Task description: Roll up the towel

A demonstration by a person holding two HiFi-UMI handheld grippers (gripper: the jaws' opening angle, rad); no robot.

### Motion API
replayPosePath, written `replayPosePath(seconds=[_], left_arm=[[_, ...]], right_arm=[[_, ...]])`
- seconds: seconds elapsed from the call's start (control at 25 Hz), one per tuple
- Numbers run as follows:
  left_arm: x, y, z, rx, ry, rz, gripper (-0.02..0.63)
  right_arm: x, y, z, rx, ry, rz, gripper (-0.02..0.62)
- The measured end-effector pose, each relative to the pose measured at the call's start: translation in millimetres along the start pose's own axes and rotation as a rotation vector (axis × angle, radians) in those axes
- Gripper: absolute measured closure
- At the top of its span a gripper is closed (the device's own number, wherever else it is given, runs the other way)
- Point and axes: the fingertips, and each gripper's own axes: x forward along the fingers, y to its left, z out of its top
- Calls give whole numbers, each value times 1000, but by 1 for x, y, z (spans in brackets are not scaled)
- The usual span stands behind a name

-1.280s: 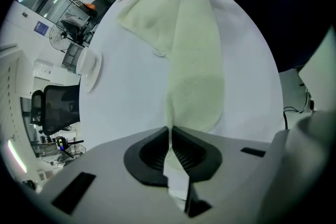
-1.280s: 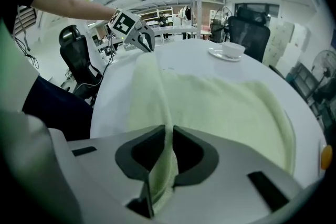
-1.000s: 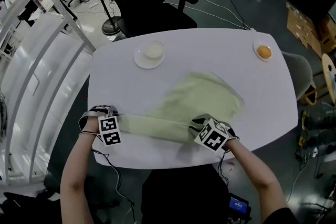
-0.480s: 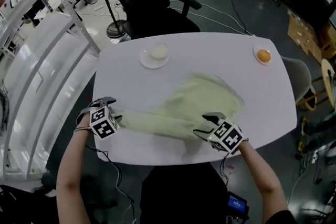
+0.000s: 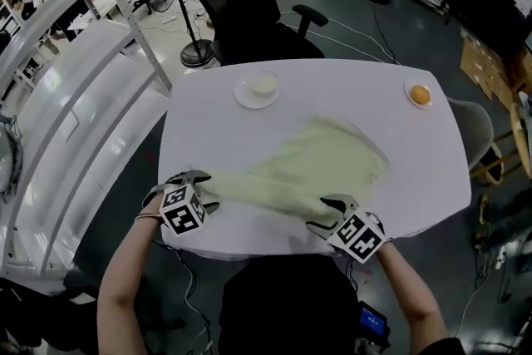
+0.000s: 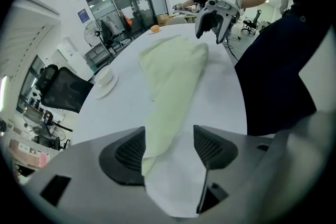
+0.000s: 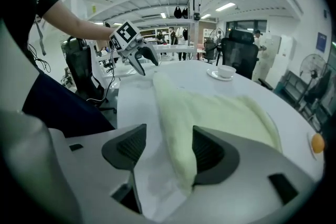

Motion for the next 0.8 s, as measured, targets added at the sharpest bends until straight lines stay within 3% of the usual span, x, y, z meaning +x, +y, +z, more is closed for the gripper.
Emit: replayPosePath(seconds=[0.28, 0.6, 0.8], left_arm=[[22, -20, -15, 90, 62, -6, 291], [44, -18, -29, 119, 110, -4, 296], [55, -15, -32, 156, 136, -9, 341]], right_arm=[[16, 24, -26, -55, 60, -40, 310], [26, 3, -57, -112, 149, -125, 345], [35, -6, -68, -147, 194, -136, 370]])
